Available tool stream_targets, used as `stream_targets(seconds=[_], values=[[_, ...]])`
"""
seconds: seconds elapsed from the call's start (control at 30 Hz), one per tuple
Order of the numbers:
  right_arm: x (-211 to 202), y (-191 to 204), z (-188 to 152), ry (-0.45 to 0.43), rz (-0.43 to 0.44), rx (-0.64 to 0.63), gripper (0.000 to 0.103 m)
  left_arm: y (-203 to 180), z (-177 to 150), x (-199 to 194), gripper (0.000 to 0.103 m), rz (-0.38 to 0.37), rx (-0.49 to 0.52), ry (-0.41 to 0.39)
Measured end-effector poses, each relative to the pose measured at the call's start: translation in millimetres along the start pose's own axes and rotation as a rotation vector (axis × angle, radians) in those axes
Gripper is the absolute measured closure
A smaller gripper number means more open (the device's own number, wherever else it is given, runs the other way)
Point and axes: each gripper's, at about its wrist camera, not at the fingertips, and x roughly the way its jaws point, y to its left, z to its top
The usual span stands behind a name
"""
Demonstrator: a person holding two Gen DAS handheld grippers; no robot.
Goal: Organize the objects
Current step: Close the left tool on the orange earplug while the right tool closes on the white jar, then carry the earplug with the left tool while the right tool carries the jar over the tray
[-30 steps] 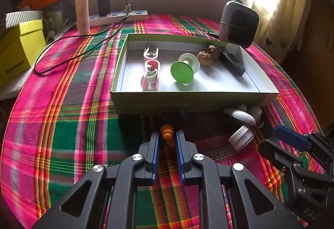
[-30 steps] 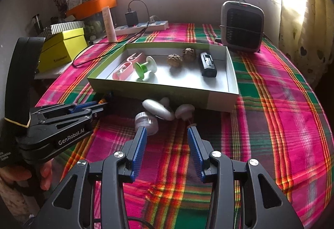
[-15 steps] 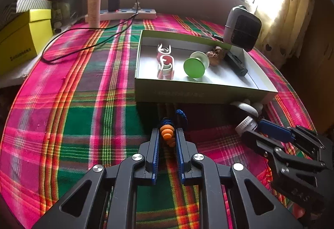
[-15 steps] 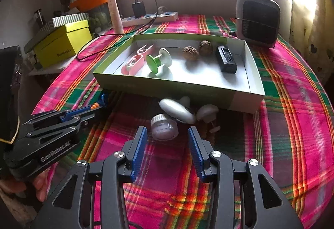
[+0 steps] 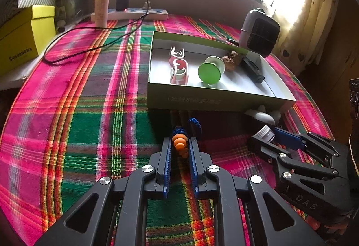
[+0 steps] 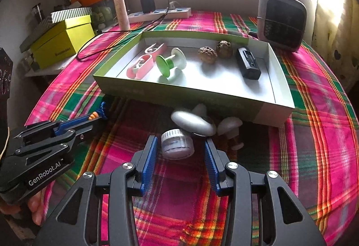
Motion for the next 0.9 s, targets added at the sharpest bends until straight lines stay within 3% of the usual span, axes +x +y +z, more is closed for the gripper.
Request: stream_targets(seconds=[0.13, 0.2, 0.3, 0.9], values=[[-0.2, 2.6, -0.2, -0.005, 0.004, -0.007, 0.061, 0.7, -0.1, 0.2, 0.089, -0.008, -0.004, 0.000], [-0.3, 3.5, -0.3, -0.006, 0.005, -0.007, 0.070, 0.6, -0.2, 0.1, 0.089, -0.009, -0.004, 0.000], [-1.0, 2.1, -0.6, -0.009, 0.006, 0.003, 0.073, 0.8, -0.3, 0.0, 0.089, -0.010, -0.005, 0.000], [-17.6, 2.7, -14.1, -0.025, 0.061, 0.007, 0.074, 0.9, -9.0, -9.0, 0.089, 0.007, 0.018, 0.003]])
